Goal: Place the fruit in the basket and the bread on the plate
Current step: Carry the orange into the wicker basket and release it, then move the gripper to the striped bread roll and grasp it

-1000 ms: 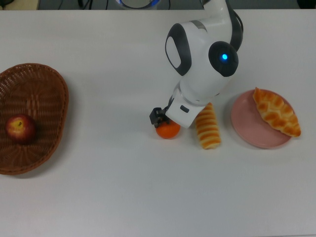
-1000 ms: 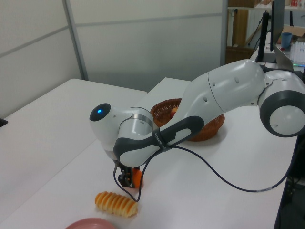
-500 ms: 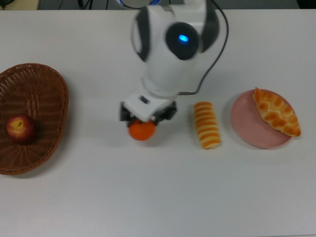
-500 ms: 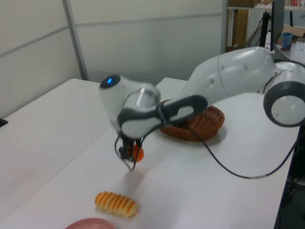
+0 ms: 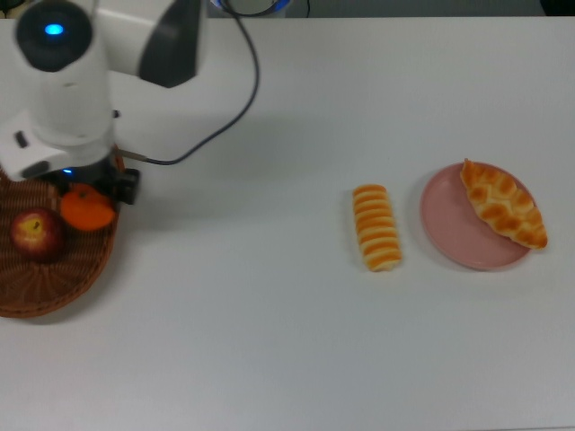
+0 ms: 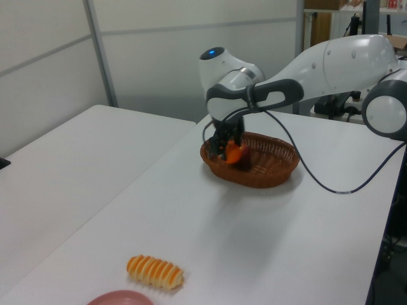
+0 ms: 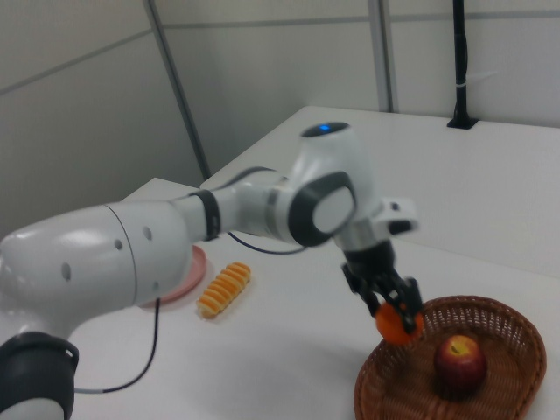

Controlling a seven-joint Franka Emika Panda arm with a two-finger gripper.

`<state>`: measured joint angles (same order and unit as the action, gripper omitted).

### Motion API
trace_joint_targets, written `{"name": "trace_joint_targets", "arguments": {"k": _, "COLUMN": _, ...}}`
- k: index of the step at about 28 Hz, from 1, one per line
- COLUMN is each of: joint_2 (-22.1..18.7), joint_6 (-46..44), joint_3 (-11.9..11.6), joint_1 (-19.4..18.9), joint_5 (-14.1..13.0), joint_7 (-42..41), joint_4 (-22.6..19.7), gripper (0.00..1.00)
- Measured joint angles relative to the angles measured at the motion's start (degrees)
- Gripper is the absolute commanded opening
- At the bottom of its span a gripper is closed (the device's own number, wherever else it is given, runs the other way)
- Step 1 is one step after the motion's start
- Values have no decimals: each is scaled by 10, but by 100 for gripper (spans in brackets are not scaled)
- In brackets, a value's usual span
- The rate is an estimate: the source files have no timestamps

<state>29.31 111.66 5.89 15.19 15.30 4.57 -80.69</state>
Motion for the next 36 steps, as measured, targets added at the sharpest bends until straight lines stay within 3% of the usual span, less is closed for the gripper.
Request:
{"name": "trace_joint_targets", "arguments": {"k": 8, "joint_2": 9, "joint_6": 0, "joint_3": -21, "joint_1": 20, "joint_5": 1, "joint_7": -4, "joint_4": -25, "gripper": 0}}
{"name": "trace_joint_targets", "arguments": {"k": 9, "joint_2": 12, "joint_6": 0, "joint_3": -22, "joint_1": 20, "joint_5": 4, "joint_7": -5, "joint_4": -27, "gripper": 14}}
{"name": "trace_joint_targets", "arguments": {"k": 10, "joint_2": 15, "joint_6": 0, "joint_3": -22, "joint_1": 20, "joint_5": 7, "joint_7": -6, "joint_4": -28, "gripper": 39}}
{"name": "trace_joint_targets", "arguments": {"k": 11, "joint_2": 17, "joint_6": 0, "joint_3": -22, "joint_1": 19, "joint_5": 10, "joint_7": -6, "joint_4": -28, "gripper": 95}}
{"name": "trace_joint_targets", "arguments": {"k": 12, "joint_2": 21, "joint_6": 0, "joint_3": -22, "joint_1": 18, "joint_5": 13, "joint_7": -6, "joint_4": -28, "gripper": 100}}
{"name": "trace_joint_targets", "arguments": {"k": 20, "joint_2": 25, "joint_6": 0, "joint_3": -22, "joint_1": 15, "joint_5": 13, "joint_7": -9, "joint_4": -24, "gripper": 100}}
{"name": "trace_joint_targets", "arguments": {"k": 27, "joint_2": 14, "joint_6": 0, "joint_3": -22, "joint_1": 16, "joint_5": -36, "joint_7": -16, "joint_4": -2, "gripper": 100}}
{"name": "trace_joint_targets", "arguments": {"k": 36, "joint_2": -2, "joint_6": 0, "joint_3": -10, "joint_1": -14, "joint_5": -55, "joint_7": -20, "joint_4": 3, "gripper": 100}}
